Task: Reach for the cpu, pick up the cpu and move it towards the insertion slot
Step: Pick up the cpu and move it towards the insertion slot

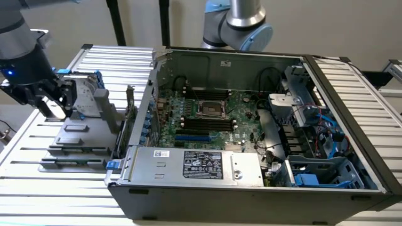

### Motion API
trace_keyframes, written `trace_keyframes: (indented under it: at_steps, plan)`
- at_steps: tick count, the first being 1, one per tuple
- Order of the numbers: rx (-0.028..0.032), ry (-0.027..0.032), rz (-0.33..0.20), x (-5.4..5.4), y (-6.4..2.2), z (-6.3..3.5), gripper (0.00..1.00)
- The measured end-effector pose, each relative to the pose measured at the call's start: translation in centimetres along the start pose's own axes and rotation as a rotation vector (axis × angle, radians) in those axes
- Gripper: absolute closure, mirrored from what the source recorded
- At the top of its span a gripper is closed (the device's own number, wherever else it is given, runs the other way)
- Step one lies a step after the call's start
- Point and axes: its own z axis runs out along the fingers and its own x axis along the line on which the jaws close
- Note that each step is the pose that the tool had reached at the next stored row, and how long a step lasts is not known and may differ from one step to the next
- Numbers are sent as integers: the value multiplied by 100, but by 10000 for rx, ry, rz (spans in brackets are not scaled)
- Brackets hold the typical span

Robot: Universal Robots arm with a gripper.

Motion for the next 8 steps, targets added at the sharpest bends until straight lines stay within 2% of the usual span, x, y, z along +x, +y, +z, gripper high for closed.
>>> trace_keyframes:
  at_steps: [2, 8]
  plan:
    - [-3, 3, -52, -24, 3, -95, 45]
    - [-73, 8, -145, -161, 7, -368, 45]
